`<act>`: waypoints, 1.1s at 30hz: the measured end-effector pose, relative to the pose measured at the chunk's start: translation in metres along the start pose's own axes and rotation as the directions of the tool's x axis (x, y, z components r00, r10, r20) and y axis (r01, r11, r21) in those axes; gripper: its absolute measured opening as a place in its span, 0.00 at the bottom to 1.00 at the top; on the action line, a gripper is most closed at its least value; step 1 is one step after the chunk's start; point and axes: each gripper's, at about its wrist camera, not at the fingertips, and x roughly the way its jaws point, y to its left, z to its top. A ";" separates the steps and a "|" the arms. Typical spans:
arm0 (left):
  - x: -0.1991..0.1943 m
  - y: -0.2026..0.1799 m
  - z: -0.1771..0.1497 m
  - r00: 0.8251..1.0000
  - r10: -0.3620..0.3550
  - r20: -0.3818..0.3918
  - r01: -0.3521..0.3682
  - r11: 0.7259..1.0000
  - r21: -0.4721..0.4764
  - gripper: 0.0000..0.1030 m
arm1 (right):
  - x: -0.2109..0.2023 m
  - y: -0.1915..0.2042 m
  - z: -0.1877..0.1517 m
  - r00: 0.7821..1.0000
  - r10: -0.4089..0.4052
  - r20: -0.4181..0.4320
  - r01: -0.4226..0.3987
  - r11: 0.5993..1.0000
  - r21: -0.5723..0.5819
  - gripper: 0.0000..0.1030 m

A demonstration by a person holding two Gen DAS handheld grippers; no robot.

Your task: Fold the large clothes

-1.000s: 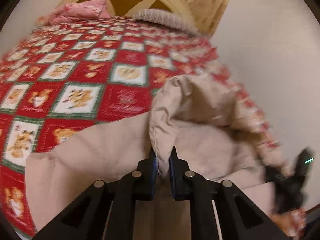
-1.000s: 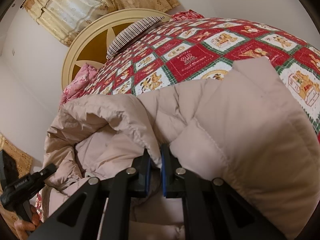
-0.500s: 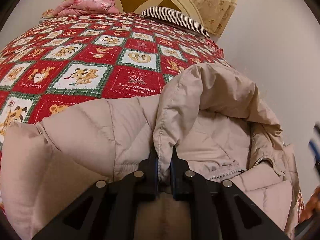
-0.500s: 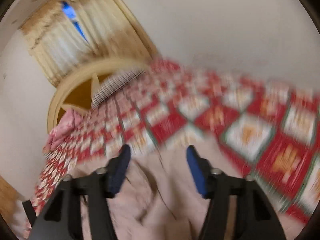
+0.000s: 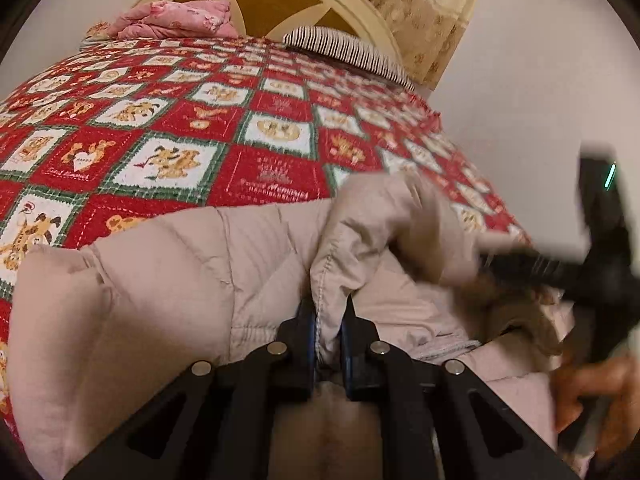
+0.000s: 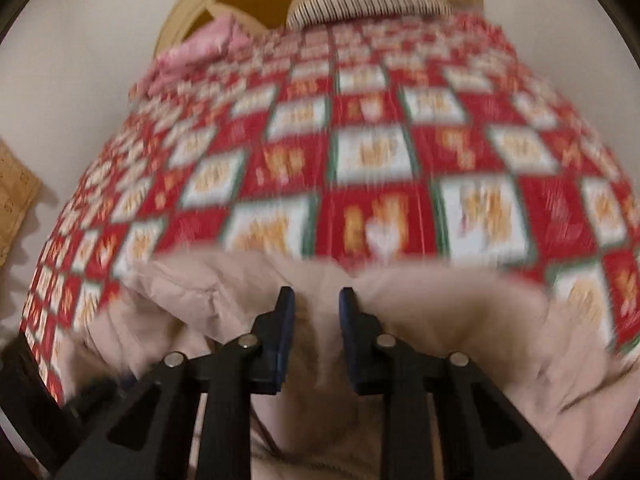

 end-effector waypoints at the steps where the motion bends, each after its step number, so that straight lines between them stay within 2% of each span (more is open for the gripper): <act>1: -0.004 0.001 0.001 1.000 -0.022 0.016 0.022 1.000 -0.008 0.11 | 0.002 -0.005 -0.006 1.000 0.019 -0.003 -0.019 1.000 0.014 0.18; 3: -0.019 0.004 0.006 0.996 -0.068 0.055 0.069 0.997 -0.028 0.11 | 0.002 -0.016 -0.015 0.995 0.088 0.040 -0.090 0.995 0.047 0.13; 5: -0.032 0.002 0.015 0.995 -0.066 0.077 0.069 0.997 -0.043 0.11 | 0.000 -0.021 -0.020 0.990 0.116 0.079 -0.120 0.991 0.053 0.13; 7: -0.042 -0.005 0.029 0.995 -0.047 0.087 0.050 0.998 -0.035 0.11 | -0.004 -0.014 -0.027 0.988 0.099 0.116 -0.101 0.995 0.016 0.13; 10: -0.047 -0.037 0.063 0.996 -0.050 0.080 0.045 0.997 0.069 0.11 | -0.007 -0.006 -0.031 0.988 0.085 0.128 -0.082 0.996 -0.024 0.16; 11: -0.042 -0.057 0.078 0.997 -0.054 0.059 0.046 0.990 0.131 0.11 | -0.008 -0.006 -0.032 0.988 0.085 0.129 -0.083 0.996 -0.025 0.16; 13: -0.020 -0.080 0.097 0.995 -0.095 -0.002 0.094 0.978 0.185 0.11 | -0.008 -0.005 -0.033 0.987 0.093 0.131 -0.091 0.996 -0.020 0.16; 14: -0.007 -0.085 0.101 0.994 -0.104 -0.024 0.107 0.977 0.183 0.12 | -0.009 -0.005 -0.034 0.986 0.098 0.133 -0.096 0.995 -0.019 0.16; 15: 0.012 -0.089 0.105 0.995 -0.080 -0.058 0.088 0.983 0.161 0.12 | -0.010 -0.005 -0.036 0.986 0.102 0.134 -0.100 0.995 -0.018 0.16; 16: 0.026 -0.089 0.105 0.994 -0.059 -0.090 0.072 0.987 0.147 0.12 | -0.007 -0.007 -0.030 0.986 0.103 0.133 -0.102 0.995 -0.018 0.16; 18: 0.063 -0.084 0.089 0.979 -0.001 -0.202 0.026 0.992 0.121 0.12 | -0.007 -0.006 -0.030 0.986 0.102 0.134 -0.100 0.995 -0.022 0.16; 19: 0.068 -0.080 0.080 0.976 0.022 -0.218 0.004 0.993 0.117 0.12 | -0.007 -0.008 -0.030 0.986 0.104 0.134 -0.102 0.995 -0.021 0.16; 21: 0.070 -0.069 0.052 0.978 0.082 -0.191 -0.054 0.987 0.151 0.11 | -0.008 -0.012 -0.030 0.982 0.128 0.139 -0.127 0.992 -0.014 0.16; 22: 0.066 -0.067 0.043 0.982 0.081 -0.169 -0.053 0.985 0.164 0.11 | -0.009 -0.015 -0.030 0.978 0.152 0.143 -0.152 0.988 -0.007 0.16; 25: 0.056 -0.054 0.023 0.992 0.051 -0.117 -0.035 0.990 0.133 0.11 | -0.015 -0.025 -0.033 0.954 0.240 0.182 -0.248 0.968 0.024 0.17; 26: 0.058 -0.051 0.024 0.991 0.051 -0.121 -0.036 0.992 0.124 0.11 | -0.022 -0.031 -0.035 0.935 0.277 0.222 -0.292 0.955 0.040 0.19; 27: 0.061 -0.050 0.025 0.990 0.053 -0.131 -0.037 0.992 0.121 0.11 | -0.032 -0.038 -0.038 0.907 0.310 0.285 -0.338 0.940 0.053 0.23; 29: 0.063 -0.053 0.025 0.989 0.065 -0.135 -0.047 0.990 0.132 0.11 | -0.051 -0.053 -0.045 0.858 0.328 0.394 -0.387 0.919 0.078 0.26; 30: 0.063 -0.055 0.025 0.989 0.068 -0.132 -0.050 0.989 0.137 0.11 | -0.057 -0.061 -0.048 0.845 0.313 0.434 -0.393 0.913 0.107 0.35; 32: 0.064 -0.056 0.024 0.990 0.067 -0.128 -0.049 0.989 0.139 0.11 | -0.055 -0.072 -0.050 0.845 0.306 0.439 -0.409 0.898 0.161 0.43; 33: 0.066 -0.055 0.025 0.990 0.062 -0.128 -0.045 0.990 0.135 0.11 | -0.049 -0.076 -0.048 0.862 0.288 0.418 -0.397 0.896 0.201 0.42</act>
